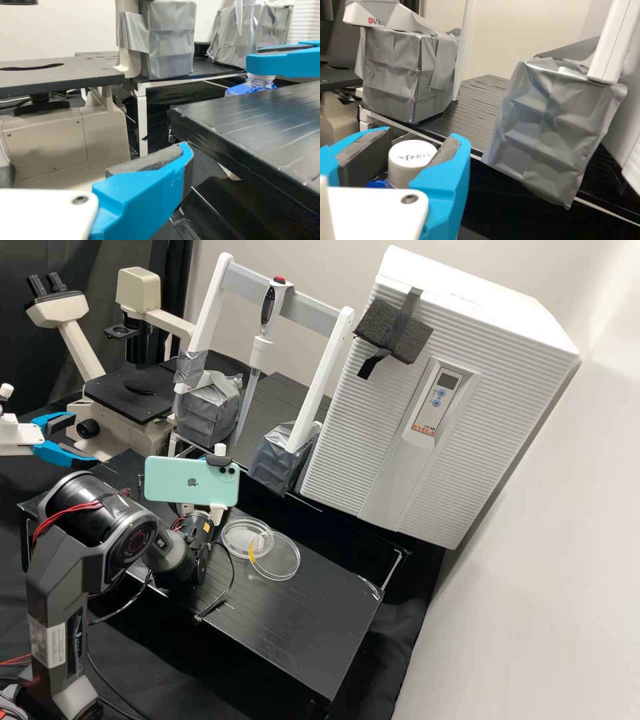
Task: Close the bottle
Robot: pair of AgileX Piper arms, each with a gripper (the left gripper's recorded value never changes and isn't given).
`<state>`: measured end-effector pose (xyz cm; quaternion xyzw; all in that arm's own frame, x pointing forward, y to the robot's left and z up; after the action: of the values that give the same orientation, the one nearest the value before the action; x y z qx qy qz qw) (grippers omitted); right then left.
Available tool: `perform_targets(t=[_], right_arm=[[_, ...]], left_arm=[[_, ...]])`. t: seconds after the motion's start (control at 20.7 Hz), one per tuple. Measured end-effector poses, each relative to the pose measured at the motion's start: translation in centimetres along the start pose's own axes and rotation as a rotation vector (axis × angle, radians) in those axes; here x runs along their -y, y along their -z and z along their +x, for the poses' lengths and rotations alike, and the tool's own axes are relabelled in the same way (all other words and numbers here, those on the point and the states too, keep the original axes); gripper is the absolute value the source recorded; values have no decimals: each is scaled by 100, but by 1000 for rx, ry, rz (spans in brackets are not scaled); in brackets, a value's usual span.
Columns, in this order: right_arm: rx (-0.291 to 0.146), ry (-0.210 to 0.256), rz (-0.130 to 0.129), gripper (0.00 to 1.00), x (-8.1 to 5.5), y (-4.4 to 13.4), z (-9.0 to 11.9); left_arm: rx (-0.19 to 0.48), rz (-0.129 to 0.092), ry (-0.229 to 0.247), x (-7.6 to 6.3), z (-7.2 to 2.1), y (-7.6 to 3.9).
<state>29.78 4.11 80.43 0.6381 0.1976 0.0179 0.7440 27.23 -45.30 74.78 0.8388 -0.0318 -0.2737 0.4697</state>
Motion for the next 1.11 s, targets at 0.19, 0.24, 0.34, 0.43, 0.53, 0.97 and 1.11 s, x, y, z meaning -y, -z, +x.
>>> perform_targets(t=[0.19, 0.24, 0.34, 0.43, 0.53, 0.97, 1.11], right_arm=[[-2, 0, 1, 100, 8, 12, 6], [-1, 1, 1, 100, 9, 11, 6], [-1, 1, 1, 100, 9, 11, 6], [-1, 1, 1, 100, 9, 11, 6], [-1, 1, 1, 100, 9, 11, 6], [4, -27, -40, 100, 15, 126, -143], [5, -125, -74, 100, -11, 235, -230]], left_arm=[[0, 0, 0, 0, 0, 0], [0, 0, 0, 0, 0, 0], [0, 0, 0, 0, 0, 0], [0, 0, 0, 0, 0, 0], [0, 0, 0, 0, 0, 0], [0, 0, 0, 0, 0, 0], [0, 0, 0, 0, 0, 0]])
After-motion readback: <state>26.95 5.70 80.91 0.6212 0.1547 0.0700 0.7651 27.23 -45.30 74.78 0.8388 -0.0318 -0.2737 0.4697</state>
